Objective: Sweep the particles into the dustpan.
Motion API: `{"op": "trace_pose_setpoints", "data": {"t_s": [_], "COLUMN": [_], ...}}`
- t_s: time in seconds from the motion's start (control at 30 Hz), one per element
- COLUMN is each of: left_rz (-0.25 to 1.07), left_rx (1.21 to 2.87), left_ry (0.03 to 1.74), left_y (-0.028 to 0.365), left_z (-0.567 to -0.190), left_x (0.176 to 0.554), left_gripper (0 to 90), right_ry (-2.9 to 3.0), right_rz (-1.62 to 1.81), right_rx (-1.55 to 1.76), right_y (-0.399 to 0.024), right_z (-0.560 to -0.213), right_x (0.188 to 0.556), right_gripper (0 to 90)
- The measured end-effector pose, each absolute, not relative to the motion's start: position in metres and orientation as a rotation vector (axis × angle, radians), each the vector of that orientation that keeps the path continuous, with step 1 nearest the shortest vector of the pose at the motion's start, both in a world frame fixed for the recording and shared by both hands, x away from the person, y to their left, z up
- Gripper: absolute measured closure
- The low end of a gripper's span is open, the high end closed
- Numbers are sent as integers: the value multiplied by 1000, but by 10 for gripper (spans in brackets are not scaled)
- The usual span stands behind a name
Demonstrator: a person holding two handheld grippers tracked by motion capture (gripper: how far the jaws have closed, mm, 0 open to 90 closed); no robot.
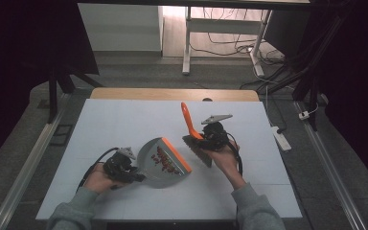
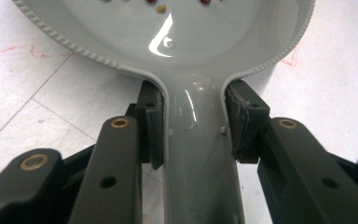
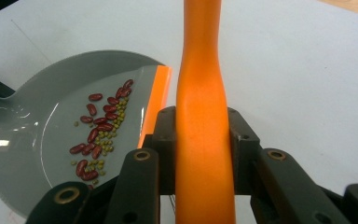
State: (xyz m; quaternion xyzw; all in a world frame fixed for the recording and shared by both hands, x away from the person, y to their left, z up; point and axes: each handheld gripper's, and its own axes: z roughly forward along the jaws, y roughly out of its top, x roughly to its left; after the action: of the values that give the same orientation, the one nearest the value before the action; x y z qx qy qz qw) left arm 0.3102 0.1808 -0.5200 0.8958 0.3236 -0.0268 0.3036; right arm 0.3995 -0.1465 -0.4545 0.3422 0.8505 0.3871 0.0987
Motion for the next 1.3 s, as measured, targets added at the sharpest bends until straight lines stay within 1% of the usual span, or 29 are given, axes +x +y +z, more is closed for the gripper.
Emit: {"op": "trace_pose_setpoints", "data": {"t_s": [0.2,0.87,1.3], "left_rz": [-32,-3,36], "left_rx": [2352,2235,2134], "left_ry": [866,932,1026], "left_y": [180,187,197], "left_z": [-521,-512,-508], "left_x": [304,293,284], "left_gripper": [618,618,618], "right_ry": [2527,2507,2497], "right_rz": [1143,1160,1204], "right_rx": [983,952,925], "right_y": [-154,-182,-190], "right_z": [-454,-446,-440], "right_x": [397,386,377], "right_gripper": [704,704,704]}}
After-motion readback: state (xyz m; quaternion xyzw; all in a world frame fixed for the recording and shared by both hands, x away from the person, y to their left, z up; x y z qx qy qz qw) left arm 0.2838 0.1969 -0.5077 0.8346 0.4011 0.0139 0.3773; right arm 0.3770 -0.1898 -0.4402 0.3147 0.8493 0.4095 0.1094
